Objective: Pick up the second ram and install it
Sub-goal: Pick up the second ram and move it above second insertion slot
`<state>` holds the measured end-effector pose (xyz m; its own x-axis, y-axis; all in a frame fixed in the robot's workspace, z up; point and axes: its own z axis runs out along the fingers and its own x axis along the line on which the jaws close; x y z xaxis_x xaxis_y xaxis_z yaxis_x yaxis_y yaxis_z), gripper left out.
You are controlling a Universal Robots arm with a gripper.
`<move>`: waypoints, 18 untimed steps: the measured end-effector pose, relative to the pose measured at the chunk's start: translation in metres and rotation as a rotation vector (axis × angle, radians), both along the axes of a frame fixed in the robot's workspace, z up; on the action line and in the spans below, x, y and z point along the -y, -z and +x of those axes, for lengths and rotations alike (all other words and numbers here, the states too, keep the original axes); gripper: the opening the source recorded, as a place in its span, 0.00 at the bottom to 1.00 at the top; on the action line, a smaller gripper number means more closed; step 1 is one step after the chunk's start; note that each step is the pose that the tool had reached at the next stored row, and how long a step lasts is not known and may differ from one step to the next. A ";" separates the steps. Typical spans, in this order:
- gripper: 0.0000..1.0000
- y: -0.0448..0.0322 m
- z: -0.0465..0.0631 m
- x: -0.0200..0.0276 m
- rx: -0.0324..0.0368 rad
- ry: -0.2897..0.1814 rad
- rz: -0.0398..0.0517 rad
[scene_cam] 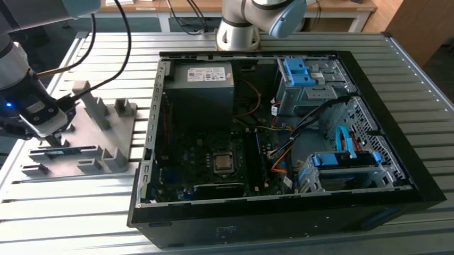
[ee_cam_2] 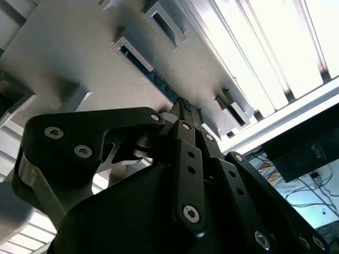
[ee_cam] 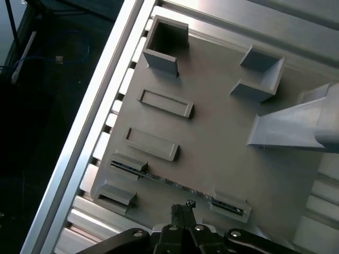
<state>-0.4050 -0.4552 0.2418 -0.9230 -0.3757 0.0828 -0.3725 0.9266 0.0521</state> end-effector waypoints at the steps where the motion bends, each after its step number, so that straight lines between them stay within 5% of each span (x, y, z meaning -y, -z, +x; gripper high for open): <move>1: 0.10 0.0000 0.000 0.0000 0.0000 -0.013 0.0002; 18: 0.10 0.0001 0.000 0.0000 0.0000 -0.265 0.0024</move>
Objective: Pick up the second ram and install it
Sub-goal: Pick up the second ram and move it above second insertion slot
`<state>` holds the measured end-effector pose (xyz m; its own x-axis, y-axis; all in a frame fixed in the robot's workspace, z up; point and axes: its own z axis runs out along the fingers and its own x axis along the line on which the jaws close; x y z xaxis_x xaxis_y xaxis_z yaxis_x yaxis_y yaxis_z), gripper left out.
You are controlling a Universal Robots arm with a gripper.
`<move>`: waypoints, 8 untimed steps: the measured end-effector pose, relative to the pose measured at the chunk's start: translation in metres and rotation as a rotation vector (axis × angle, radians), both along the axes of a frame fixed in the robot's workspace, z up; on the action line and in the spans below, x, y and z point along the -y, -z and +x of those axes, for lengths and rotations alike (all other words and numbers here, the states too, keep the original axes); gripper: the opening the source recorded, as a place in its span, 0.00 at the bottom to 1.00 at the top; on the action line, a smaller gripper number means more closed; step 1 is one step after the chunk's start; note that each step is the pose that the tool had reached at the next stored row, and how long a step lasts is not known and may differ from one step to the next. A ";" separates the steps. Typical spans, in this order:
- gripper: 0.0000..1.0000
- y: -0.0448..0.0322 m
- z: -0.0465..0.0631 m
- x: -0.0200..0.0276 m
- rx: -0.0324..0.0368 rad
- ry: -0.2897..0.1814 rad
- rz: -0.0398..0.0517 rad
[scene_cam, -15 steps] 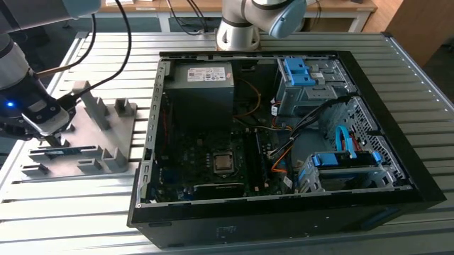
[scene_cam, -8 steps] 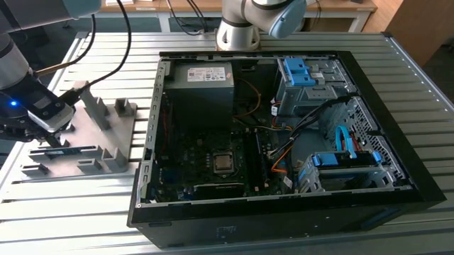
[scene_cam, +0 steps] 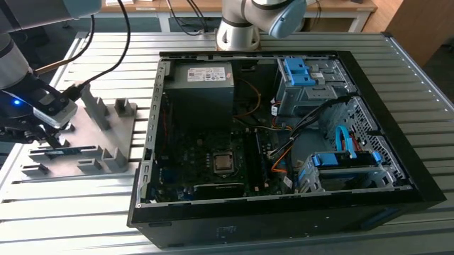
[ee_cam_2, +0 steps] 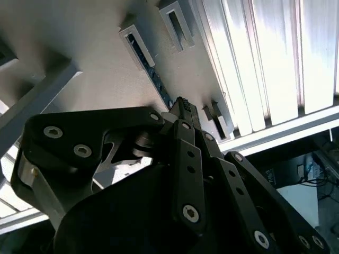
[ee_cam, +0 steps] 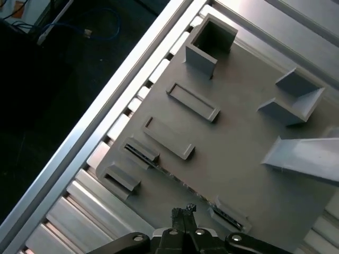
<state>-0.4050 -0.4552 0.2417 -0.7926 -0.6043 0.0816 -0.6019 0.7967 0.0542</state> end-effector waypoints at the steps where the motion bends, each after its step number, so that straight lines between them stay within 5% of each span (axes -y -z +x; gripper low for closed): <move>1: 0.10 0.0000 0.000 0.0000 0.0000 -0.013 0.0002; 8: 0.10 0.0000 0.000 0.0000 -0.0001 -0.107 0.0012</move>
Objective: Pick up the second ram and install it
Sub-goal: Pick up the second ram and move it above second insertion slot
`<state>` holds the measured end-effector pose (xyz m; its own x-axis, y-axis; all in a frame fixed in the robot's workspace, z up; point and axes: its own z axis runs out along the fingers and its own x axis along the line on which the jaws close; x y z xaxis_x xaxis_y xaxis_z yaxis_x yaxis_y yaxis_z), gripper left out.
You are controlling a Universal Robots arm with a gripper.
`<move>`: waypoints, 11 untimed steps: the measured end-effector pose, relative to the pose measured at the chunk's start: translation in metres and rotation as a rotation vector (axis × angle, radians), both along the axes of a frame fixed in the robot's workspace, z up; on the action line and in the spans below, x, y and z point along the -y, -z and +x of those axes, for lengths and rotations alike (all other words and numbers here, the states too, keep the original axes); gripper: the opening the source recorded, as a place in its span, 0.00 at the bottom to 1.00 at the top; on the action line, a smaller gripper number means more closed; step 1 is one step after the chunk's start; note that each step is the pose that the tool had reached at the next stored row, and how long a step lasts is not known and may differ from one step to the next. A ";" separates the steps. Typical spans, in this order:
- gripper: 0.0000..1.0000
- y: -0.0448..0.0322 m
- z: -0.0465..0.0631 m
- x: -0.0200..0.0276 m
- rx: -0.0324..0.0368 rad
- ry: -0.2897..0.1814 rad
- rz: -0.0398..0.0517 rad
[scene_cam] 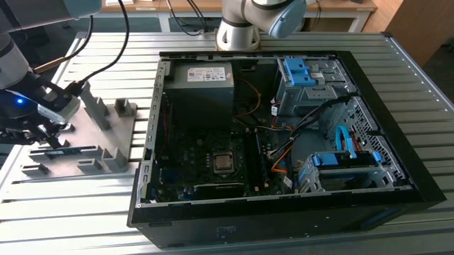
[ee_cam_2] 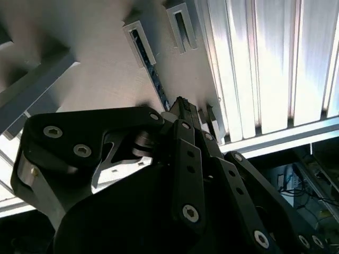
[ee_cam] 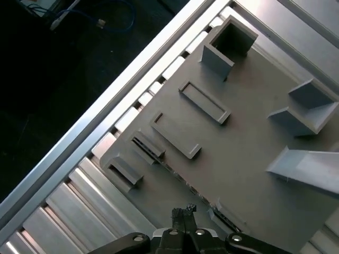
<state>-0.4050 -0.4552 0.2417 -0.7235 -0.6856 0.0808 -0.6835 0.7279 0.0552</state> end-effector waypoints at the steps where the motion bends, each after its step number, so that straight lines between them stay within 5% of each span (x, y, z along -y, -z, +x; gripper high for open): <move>1: 0.10 0.0000 0.000 0.0000 0.0000 -0.013 0.0002; 11: 0.10 0.0000 0.000 0.0000 0.0000 -0.150 0.0009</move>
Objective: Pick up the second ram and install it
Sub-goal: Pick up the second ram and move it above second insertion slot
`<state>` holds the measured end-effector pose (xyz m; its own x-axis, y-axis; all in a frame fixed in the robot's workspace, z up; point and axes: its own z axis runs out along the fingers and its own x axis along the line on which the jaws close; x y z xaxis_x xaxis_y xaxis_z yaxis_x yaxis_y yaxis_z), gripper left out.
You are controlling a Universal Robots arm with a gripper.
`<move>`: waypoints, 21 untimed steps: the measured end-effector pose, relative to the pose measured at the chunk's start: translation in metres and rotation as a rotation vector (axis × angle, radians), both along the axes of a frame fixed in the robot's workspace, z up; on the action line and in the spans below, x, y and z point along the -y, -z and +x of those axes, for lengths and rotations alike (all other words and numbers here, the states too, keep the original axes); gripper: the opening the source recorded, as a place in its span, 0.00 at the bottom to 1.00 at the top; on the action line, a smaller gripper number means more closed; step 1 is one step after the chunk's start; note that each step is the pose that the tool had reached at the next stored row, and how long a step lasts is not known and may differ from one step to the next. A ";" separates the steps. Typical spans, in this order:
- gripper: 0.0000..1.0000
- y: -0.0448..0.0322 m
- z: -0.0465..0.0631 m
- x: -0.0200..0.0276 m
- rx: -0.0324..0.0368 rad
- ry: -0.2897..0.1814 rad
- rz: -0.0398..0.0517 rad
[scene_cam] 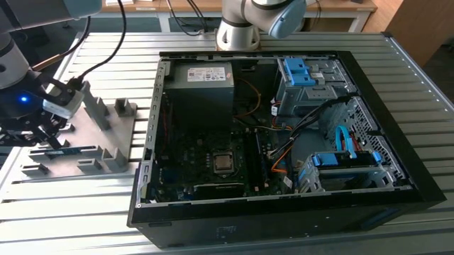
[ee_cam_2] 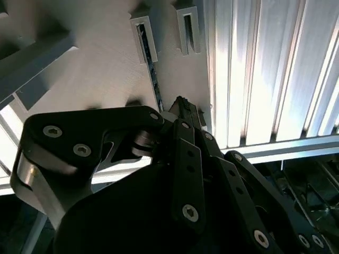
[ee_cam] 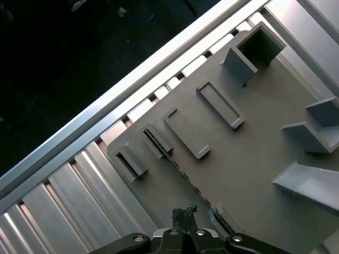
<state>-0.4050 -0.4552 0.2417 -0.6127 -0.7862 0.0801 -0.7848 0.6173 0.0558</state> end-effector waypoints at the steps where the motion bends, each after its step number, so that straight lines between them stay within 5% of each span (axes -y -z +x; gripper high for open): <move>1: 0.10 0.0000 0.000 0.0000 0.0000 -0.012 0.0000; 21: 0.10 0.0000 0.000 0.0000 -0.0001 -0.249 0.0007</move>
